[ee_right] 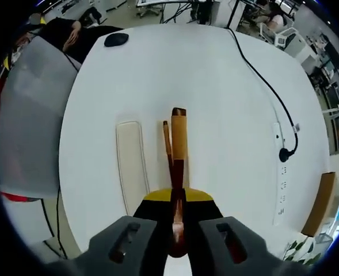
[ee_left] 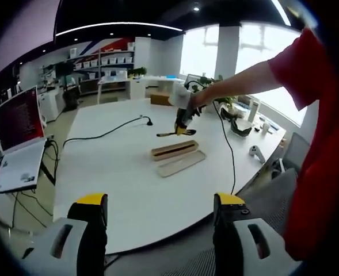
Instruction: Arrange the utensils inside the cutlery case until each visible utensil rests in its matching compartment.
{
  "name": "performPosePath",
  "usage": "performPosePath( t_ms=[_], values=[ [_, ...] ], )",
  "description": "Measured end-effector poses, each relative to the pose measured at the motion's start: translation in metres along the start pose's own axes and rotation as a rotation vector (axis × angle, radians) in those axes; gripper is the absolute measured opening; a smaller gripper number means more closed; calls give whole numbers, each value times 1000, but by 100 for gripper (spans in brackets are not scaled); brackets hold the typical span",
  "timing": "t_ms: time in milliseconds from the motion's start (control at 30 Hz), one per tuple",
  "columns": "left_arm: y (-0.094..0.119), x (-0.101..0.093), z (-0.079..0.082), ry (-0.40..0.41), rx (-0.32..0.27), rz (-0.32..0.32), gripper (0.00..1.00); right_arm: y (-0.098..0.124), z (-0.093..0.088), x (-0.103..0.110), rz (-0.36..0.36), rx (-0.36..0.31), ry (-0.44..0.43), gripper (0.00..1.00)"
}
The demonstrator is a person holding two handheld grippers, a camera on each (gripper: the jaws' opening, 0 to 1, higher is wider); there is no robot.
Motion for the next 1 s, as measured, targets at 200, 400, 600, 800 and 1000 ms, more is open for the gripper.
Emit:
performPosePath(
  t_ms=[200,400,600,800,1000],
  values=[
    [2,2,-5,21,14,19,77,-13,-6,-5,0,17,-4,1],
    [2,0,-6,24,17,28,77,-23,-9,-3,2,19,-17,1],
    [4,2,-7,25,24,40,77,-29,-11,-1,12,13,-33,1],
    [3,3,-10,30,30,44,77,-37,-18,2,9,22,-39,1],
    [2,3,-8,29,31,41,77,-46,-23,7,8,28,-39,1]
  ],
)
Point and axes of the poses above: the point that each gripper's makers call its tool centre point, and the gripper's own axes: y roughly backward along the fingers, x roughly to its left, z roughly out of its top, the point moved 8 cm from there along y, roughly backward along the fingers, and after that the axes turned 13 degrees about y, right-handed, at the moved point
